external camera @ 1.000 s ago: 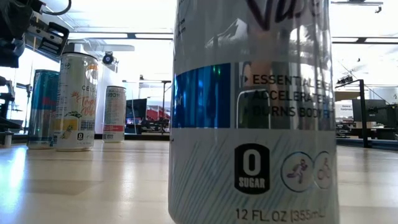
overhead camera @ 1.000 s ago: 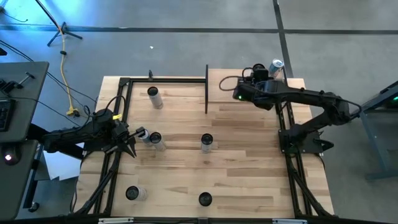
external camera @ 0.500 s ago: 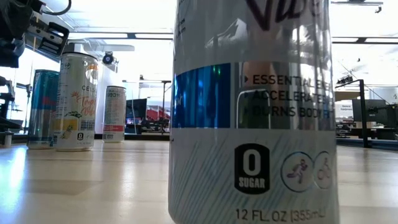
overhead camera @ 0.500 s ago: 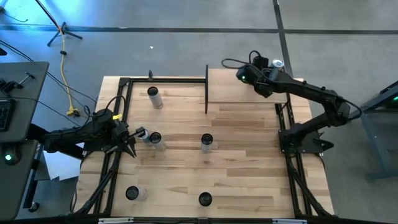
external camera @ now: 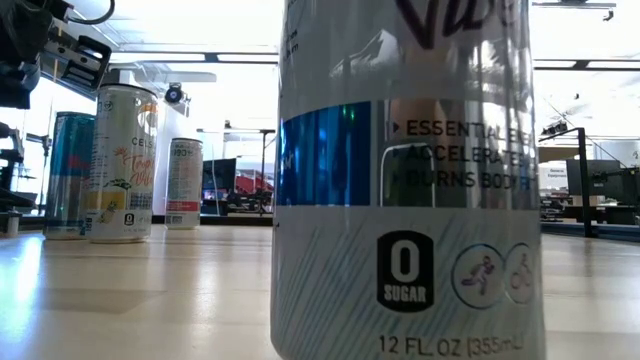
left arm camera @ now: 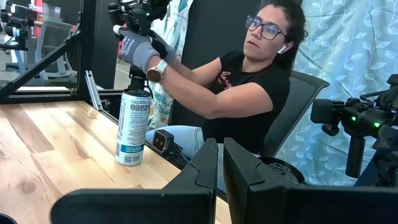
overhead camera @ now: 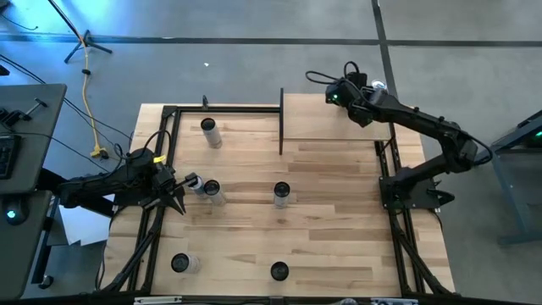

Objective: Place canned beverage on shelf
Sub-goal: Put the bottom white yellow soda can on the shelf

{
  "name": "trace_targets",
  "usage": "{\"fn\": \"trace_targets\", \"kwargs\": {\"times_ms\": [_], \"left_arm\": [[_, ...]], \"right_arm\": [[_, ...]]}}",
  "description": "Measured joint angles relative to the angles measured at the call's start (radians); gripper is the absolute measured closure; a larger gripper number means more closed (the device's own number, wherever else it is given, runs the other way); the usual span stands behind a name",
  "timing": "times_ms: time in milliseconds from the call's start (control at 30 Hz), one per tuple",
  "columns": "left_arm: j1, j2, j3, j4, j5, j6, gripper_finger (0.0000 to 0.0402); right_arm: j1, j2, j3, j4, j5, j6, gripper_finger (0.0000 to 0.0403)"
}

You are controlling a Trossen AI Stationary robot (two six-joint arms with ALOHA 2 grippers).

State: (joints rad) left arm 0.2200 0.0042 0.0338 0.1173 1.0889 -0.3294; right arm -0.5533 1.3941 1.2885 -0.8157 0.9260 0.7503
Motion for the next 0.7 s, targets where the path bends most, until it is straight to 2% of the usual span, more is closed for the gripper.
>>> {"fn": "trace_targets", "kwargs": {"times_ms": [233,500,700], "left_arm": [[0.0,0.0,0.0,0.0,0.0,0.0,0.0398],[0.0,0.0,0.0,0.0,0.0,0.0,0.0398],[0.0,0.0,0.0,0.0,0.0,0.0,0.0398]], "right_arm": [[-0.017,-0.004,-0.055,0.1,-0.009,-0.017,0.0191],[-0.01,-0.029,-0.058,0.09,-0.048,-0.035,0.0189],[0.007,-0.086,-0.061,0.022,-0.084,-0.035,0.017]]}}
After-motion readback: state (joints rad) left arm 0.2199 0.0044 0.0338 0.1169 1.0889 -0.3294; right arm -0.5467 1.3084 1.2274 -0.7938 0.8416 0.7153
